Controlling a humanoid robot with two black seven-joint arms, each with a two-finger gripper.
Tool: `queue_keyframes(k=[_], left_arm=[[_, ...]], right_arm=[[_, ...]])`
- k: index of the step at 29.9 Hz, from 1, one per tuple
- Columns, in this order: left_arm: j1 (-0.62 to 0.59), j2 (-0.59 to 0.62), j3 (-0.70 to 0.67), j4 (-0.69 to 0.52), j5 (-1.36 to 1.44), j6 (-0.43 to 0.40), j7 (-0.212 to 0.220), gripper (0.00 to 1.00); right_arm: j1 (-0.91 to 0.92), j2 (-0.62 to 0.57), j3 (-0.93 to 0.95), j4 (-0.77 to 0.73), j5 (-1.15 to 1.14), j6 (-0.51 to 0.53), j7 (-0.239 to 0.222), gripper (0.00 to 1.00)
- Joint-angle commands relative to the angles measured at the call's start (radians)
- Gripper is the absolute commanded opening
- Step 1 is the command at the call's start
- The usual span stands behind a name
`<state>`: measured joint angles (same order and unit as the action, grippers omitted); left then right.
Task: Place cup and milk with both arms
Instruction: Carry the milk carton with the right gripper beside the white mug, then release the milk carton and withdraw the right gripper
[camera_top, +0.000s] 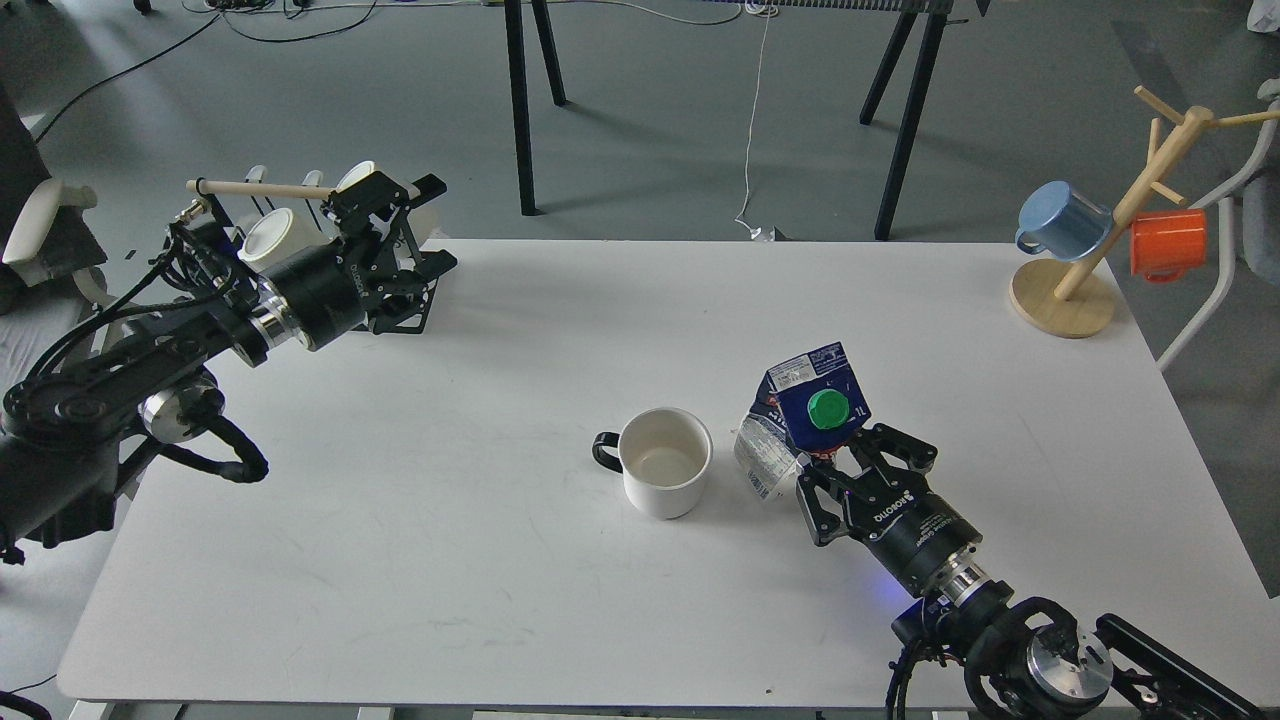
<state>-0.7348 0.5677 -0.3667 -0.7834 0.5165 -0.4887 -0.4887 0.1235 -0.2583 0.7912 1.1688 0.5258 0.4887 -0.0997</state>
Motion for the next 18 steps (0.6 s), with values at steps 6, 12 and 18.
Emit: queue_keyframes(k=[6,12,18], left_arm=[[0.005,0.000,0.000,0.001,-0.001,0.000,0.000,0.97],[0.005,0.000,0.000,0.001,-0.001,0.000,0.000,0.97],[0.005,0.001,0.000,0.001,-0.001,0.000,0.000,0.97]], right_arm=[[0.005,0.033,-0.004,-0.041,-0.026,0.000,-0.002,0.49],[0.002,0.040,-0.004,-0.057,-0.046,0.000,-0.002,0.64],[-0.011,0.033,-0.001,-0.022,-0.041,0.000,-0.002,0.96]])
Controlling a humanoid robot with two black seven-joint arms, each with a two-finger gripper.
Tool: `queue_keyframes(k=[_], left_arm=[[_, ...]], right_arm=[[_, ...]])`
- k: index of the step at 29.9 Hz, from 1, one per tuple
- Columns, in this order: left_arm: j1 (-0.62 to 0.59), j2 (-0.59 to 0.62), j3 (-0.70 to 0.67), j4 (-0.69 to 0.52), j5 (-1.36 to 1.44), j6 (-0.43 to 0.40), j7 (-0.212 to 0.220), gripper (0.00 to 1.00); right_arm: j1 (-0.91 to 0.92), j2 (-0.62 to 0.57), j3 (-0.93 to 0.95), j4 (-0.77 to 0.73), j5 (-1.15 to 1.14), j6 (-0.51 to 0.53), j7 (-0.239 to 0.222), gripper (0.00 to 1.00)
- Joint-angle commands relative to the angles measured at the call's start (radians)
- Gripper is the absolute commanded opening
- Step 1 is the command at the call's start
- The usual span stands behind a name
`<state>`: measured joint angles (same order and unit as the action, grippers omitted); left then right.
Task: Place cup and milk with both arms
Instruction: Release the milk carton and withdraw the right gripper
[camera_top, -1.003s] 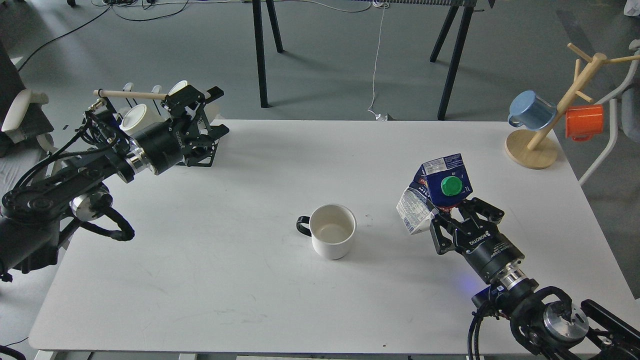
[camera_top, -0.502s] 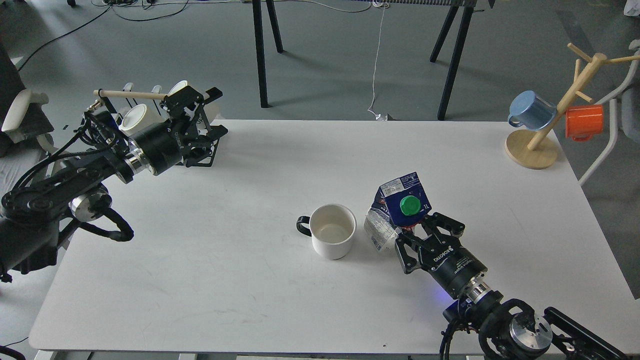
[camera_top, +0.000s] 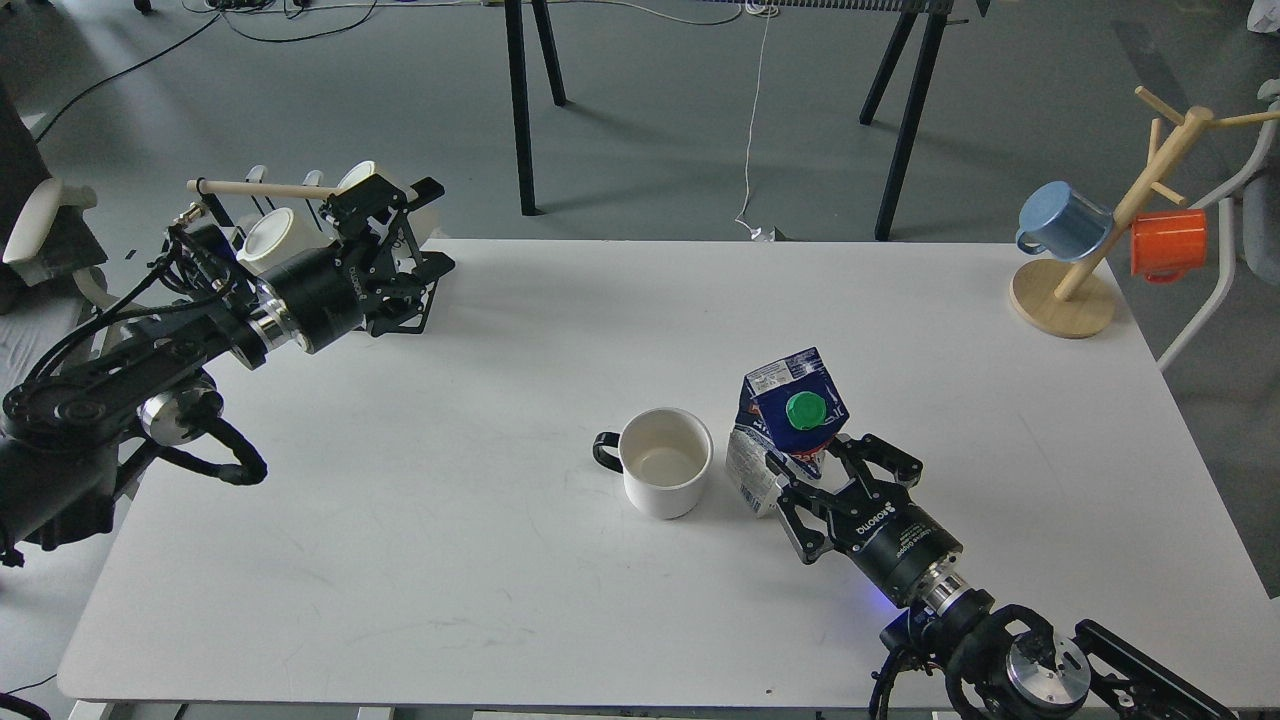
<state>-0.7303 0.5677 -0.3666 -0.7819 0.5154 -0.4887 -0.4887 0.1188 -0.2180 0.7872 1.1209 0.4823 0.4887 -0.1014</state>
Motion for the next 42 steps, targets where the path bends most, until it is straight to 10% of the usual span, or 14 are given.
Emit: queue_keyframes(k=[1,23,42], left_arm=[[0.000,0.001,0.000,0.001,0.000,0.000,0.000,0.97],[0.020,0.006,-0.009,0.007,-0.005,0.000,0.000,0.97],[0.104,0.110,-0.083,0.015,-0.072,0.000,0.000,0.98]], right_arm=[[-0.011,-0.012,0.007,0.045,0.002,0.000,-0.001,0.98],[-0.284,-0.391,0.357,0.247,0.012,0.000,0.008,0.98],[0.188,-0.528,0.250,-0.075,0.010,0.000,0.019,0.98]])
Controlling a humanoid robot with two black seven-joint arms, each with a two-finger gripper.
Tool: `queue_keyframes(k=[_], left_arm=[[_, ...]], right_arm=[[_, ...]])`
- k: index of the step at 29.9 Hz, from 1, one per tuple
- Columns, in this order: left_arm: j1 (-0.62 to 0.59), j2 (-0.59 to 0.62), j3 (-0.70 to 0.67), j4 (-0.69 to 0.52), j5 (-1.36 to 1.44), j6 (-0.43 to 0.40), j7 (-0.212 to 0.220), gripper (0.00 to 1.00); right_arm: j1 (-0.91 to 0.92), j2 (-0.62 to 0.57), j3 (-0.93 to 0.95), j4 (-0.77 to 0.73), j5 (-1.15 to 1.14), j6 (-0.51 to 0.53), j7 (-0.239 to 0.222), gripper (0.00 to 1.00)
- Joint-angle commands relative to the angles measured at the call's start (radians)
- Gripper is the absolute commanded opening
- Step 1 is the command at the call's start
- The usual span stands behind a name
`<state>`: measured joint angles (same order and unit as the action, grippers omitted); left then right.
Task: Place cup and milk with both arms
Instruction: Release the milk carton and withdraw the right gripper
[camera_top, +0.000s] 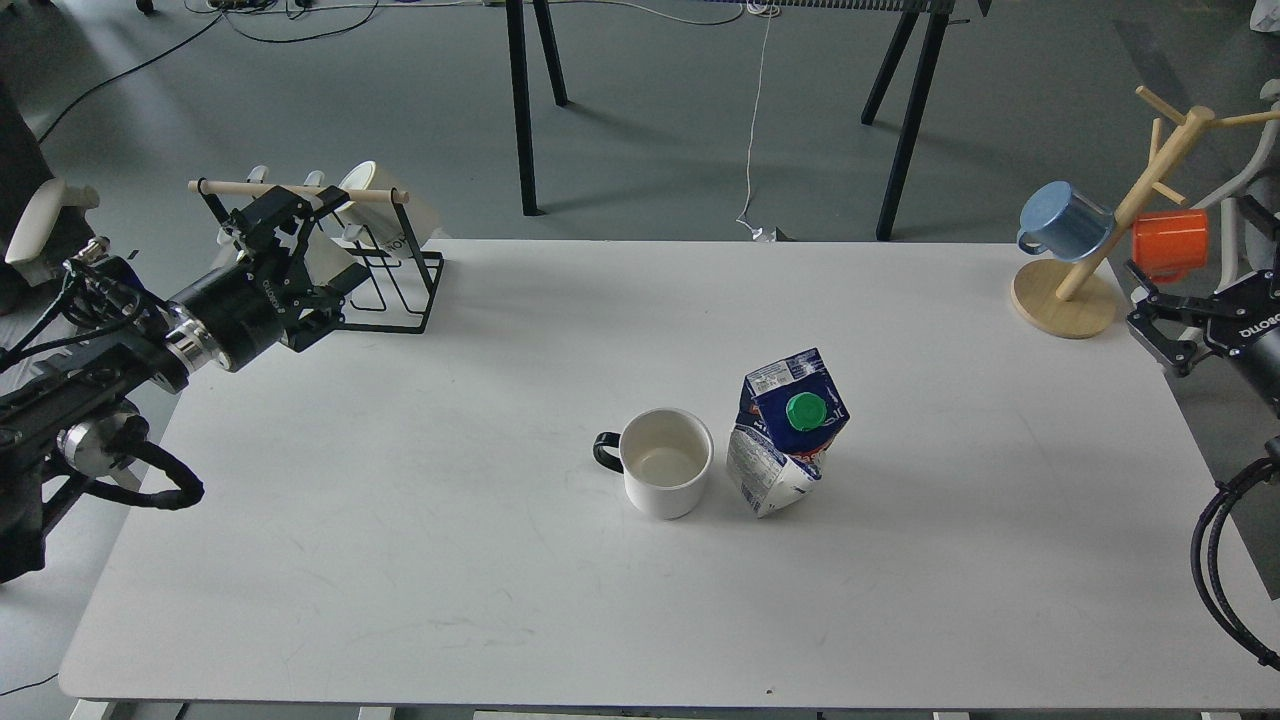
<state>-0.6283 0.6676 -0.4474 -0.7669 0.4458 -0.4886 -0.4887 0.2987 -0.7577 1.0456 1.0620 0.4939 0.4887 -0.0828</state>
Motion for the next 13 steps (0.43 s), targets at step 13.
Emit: queue_keyframes(k=[13], left_arm=[[0.001,0.040,-0.042,0.011,-0.064,0.000,0.000,0.99]], right_arm=[[0.010,0.070,-0.035,-0.063,-0.005,0.000,0.003,0.98]])
